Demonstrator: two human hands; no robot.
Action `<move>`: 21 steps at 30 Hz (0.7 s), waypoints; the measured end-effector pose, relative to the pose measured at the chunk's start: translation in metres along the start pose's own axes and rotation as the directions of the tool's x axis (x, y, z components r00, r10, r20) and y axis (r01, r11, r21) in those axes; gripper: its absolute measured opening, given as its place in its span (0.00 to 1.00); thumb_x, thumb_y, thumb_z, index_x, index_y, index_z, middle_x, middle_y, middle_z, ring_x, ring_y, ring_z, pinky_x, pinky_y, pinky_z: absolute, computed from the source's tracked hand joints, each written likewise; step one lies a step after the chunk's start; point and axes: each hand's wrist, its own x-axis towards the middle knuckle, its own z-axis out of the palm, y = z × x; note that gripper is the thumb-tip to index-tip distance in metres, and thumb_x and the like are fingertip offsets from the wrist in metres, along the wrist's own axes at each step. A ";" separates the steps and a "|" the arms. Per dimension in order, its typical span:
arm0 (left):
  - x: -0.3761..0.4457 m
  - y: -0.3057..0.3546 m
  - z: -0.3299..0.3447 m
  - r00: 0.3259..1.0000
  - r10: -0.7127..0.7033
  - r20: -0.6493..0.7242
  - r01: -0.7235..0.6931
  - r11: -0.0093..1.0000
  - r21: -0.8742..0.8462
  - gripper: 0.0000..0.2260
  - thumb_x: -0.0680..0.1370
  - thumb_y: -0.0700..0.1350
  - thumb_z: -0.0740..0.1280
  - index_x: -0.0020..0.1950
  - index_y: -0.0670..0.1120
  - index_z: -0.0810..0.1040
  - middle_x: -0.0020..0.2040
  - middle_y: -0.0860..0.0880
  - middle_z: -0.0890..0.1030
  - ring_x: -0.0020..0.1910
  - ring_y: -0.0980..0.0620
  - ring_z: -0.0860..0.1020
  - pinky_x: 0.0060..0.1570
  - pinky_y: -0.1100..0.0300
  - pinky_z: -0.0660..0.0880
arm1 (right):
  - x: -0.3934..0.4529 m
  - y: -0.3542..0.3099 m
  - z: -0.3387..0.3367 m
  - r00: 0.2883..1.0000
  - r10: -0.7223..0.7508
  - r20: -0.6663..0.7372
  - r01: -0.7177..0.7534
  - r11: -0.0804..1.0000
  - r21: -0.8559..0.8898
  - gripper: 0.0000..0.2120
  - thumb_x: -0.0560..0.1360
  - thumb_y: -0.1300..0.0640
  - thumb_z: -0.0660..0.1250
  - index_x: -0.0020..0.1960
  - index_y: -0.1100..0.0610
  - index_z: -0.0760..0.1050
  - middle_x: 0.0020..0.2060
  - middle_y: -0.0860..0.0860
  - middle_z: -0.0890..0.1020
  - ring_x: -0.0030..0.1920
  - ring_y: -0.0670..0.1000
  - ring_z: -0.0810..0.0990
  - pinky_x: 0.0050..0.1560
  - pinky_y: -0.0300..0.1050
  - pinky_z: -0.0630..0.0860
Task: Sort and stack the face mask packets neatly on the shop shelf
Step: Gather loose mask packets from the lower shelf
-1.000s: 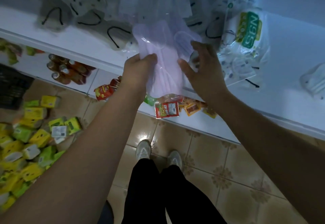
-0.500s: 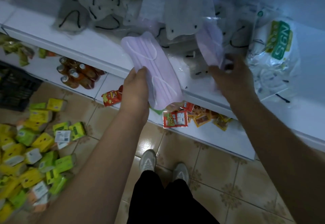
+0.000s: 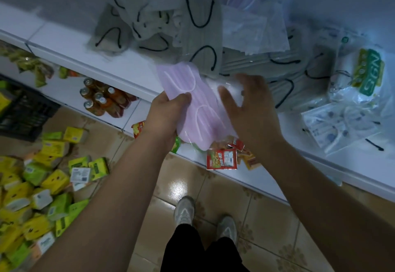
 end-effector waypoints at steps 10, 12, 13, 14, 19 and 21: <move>0.013 0.004 -0.018 1.000 -0.025 0.014 0.024 0.995 0.099 0.10 0.80 0.43 0.67 0.61 0.46 0.80 0.52 0.45 0.85 0.51 0.44 0.84 0.54 0.51 0.80 | 0.106 -0.021 0.040 0.931 0.352 0.095 -0.365 0.896 0.253 0.16 0.66 0.56 0.72 0.25 0.54 0.68 0.23 0.48 0.71 0.30 0.52 0.79 0.37 0.40 0.79; 0.016 0.006 -0.026 1.000 0.007 -0.028 -0.004 0.996 0.086 0.10 0.81 0.45 0.67 0.61 0.45 0.80 0.52 0.45 0.85 0.50 0.44 0.84 0.53 0.51 0.81 | 0.114 -0.017 0.021 0.950 0.306 -0.058 -0.292 0.940 0.176 0.18 0.70 0.54 0.70 0.26 0.53 0.65 0.22 0.45 0.68 0.25 0.43 0.69 0.27 0.30 0.65; 0.019 0.007 -0.030 0.998 0.023 -0.055 -0.019 0.997 0.072 0.10 0.81 0.46 0.67 0.60 0.45 0.80 0.51 0.46 0.85 0.50 0.45 0.84 0.52 0.52 0.81 | 0.117 -0.011 0.012 0.941 0.317 -0.117 -0.293 0.937 0.189 0.17 0.71 0.53 0.68 0.28 0.52 0.66 0.23 0.45 0.69 0.26 0.42 0.68 0.26 0.33 0.62; 0.022 0.008 -0.033 0.996 0.038 -0.086 -0.033 0.998 0.059 0.10 0.80 0.47 0.68 0.59 0.46 0.80 0.50 0.48 0.86 0.48 0.46 0.84 0.50 0.53 0.81 | 0.119 0.000 0.002 0.915 0.371 -0.160 -0.326 0.911 0.251 0.14 0.71 0.52 0.67 0.29 0.51 0.68 0.24 0.44 0.71 0.26 0.43 0.69 0.28 0.35 0.62; 0.031 0.013 -0.039 0.982 0.095 -0.162 -0.102 0.994 -0.037 0.12 0.80 0.49 0.68 0.61 0.46 0.79 0.52 0.50 0.86 0.51 0.50 0.84 0.53 0.52 0.81 | 0.114 0.037 -0.031 0.723 0.682 -0.106 -0.466 0.596 0.655 0.12 0.75 0.53 0.68 0.35 0.57 0.74 0.28 0.48 0.79 0.23 0.43 0.75 0.29 0.41 0.71; 0.033 0.016 -0.038 0.981 0.093 -0.173 -0.104 0.993 -0.053 0.12 0.81 0.48 0.67 0.62 0.46 0.79 0.55 0.49 0.85 0.53 0.50 0.84 0.56 0.51 0.80 | 0.108 0.033 -0.033 0.722 0.690 -0.059 -0.428 0.511 0.746 0.15 0.79 0.53 0.66 0.35 0.57 0.72 0.27 0.49 0.80 0.28 0.47 0.80 0.38 0.43 0.78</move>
